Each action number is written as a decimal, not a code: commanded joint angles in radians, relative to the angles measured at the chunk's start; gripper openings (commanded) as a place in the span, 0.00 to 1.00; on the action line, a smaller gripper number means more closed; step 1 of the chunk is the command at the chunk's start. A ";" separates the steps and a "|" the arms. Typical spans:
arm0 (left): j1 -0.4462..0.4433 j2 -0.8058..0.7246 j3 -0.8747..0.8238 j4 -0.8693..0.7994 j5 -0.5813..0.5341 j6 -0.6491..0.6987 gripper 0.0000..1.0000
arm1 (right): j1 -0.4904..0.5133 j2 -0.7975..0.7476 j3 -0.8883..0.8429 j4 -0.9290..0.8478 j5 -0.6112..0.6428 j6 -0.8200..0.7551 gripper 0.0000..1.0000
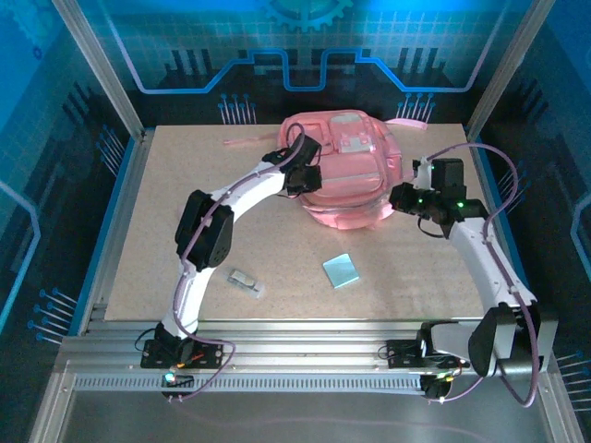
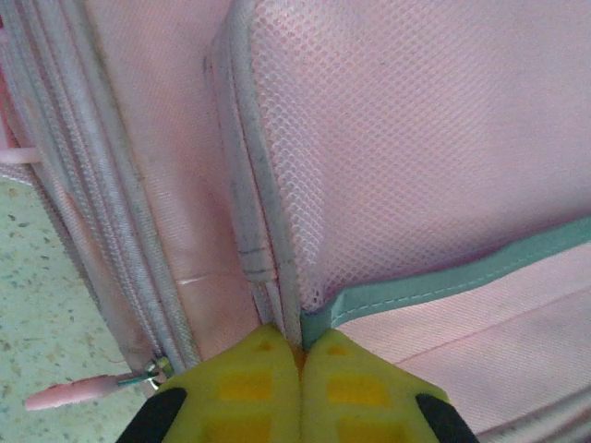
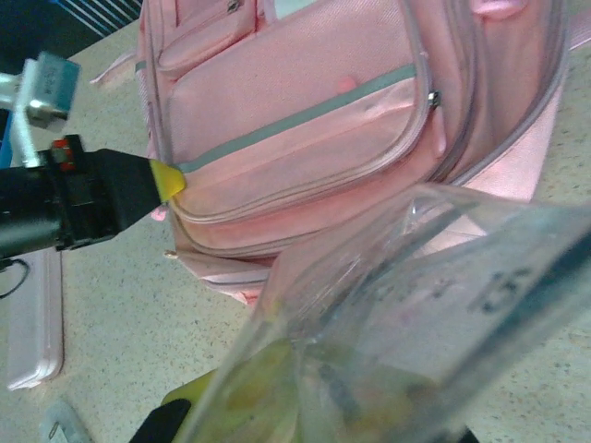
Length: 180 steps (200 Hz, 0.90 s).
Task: Pack the student bag
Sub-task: Open the student bag at the top-center of the table.
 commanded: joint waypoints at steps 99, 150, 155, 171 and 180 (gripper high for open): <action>0.105 -0.207 -0.265 0.710 0.292 -0.679 0.00 | -0.146 -0.108 -0.027 -0.029 -0.142 0.051 0.00; 0.094 -0.213 -0.342 0.875 0.244 -0.817 0.00 | -0.045 -0.077 -0.209 0.277 -0.129 0.359 0.00; 0.091 -0.216 -0.350 0.882 0.240 -0.820 0.00 | -0.036 -0.075 -0.226 0.313 -0.122 0.397 0.00; 0.087 -0.228 -0.379 0.898 0.229 -0.828 0.00 | -0.011 -0.062 -0.285 0.452 -0.101 0.510 0.00; 0.085 -0.235 -0.390 0.907 0.225 -0.831 0.00 | 0.007 -0.055 -0.304 0.505 -0.059 0.561 0.00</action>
